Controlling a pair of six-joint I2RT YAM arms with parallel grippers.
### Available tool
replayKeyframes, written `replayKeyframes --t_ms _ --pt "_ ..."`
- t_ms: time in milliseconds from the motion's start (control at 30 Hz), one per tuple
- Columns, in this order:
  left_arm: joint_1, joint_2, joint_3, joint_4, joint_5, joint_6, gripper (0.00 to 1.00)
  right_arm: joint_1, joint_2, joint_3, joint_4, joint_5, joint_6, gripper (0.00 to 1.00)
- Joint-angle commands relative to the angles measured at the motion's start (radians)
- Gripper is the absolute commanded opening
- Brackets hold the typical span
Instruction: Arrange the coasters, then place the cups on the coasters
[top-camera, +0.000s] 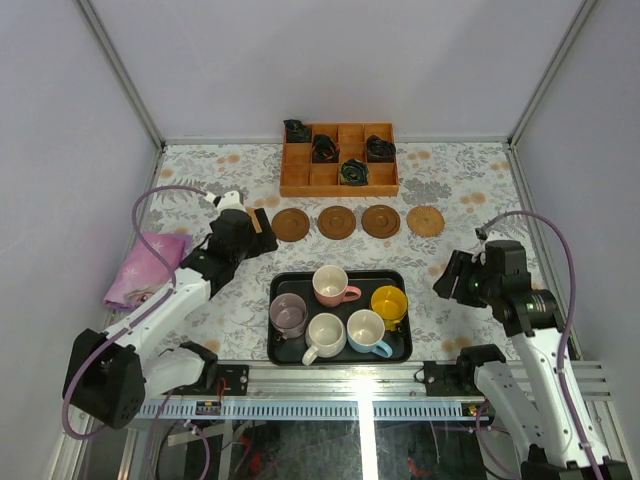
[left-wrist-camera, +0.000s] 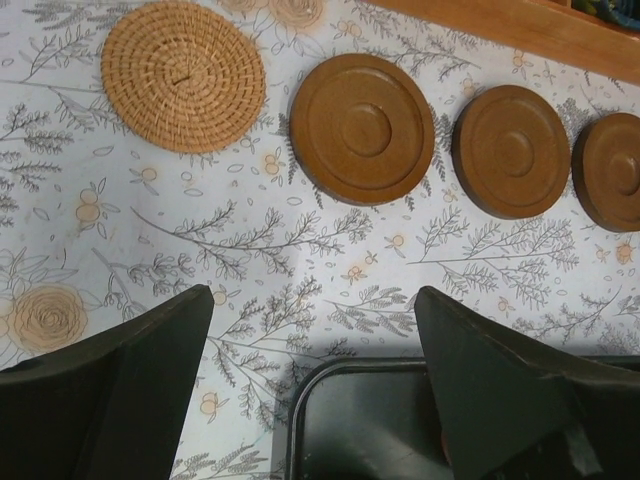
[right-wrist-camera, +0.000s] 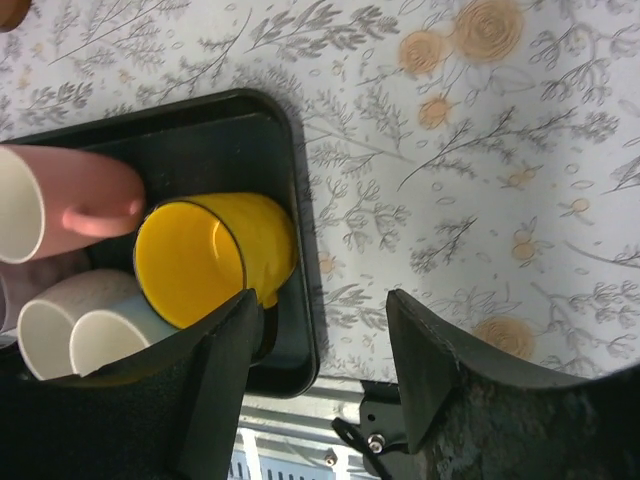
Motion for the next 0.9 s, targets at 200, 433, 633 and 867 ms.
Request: replayKeyframes --t_ms 200,433,633,867 --pt "-0.005 0.064 0.061 0.023 0.015 -0.002 0.83 0.008 -0.121 -0.053 -0.143 -0.168 0.025 0.56" --pt "-0.004 0.051 0.029 0.035 0.015 -0.034 0.83 0.011 -0.084 -0.054 -0.120 -0.223 -0.019 0.57" --pt "-0.005 0.023 0.002 0.017 -0.016 -0.057 0.83 0.064 -0.018 -0.051 -0.117 -0.239 -0.054 0.64" --pt "-0.005 0.028 -0.007 0.016 -0.038 -0.085 0.84 0.223 0.143 -0.025 -0.080 -0.216 -0.078 0.65"
